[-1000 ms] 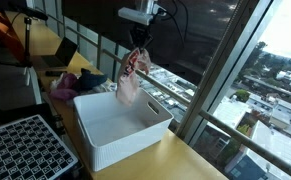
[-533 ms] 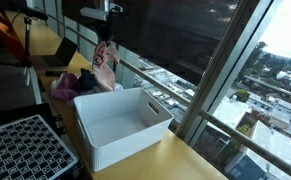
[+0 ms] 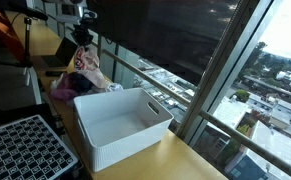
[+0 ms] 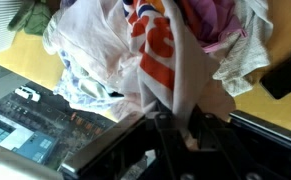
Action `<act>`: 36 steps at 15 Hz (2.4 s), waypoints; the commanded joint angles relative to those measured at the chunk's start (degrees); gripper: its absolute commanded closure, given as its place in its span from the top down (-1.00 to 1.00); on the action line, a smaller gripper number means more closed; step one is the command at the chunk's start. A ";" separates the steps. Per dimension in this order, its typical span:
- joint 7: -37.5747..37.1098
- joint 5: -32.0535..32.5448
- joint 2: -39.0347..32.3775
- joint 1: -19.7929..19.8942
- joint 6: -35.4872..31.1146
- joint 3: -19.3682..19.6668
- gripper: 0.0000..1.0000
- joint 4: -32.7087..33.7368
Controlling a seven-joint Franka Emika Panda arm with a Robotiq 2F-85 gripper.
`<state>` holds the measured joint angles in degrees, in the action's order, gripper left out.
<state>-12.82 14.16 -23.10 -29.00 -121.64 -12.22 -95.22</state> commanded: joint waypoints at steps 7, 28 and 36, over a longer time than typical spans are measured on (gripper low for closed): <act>-0.89 0.65 4.79 5.05 -5.18 0.91 0.87 -10.52; 0.78 -0.98 -5.73 9.66 -32.31 5.14 0.45 -26.47; 4.32 -7.02 0.46 13.60 -28.19 3.54 -0.75 -27.99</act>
<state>-11.75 10.80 -27.16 -18.21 -152.37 -7.68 -121.53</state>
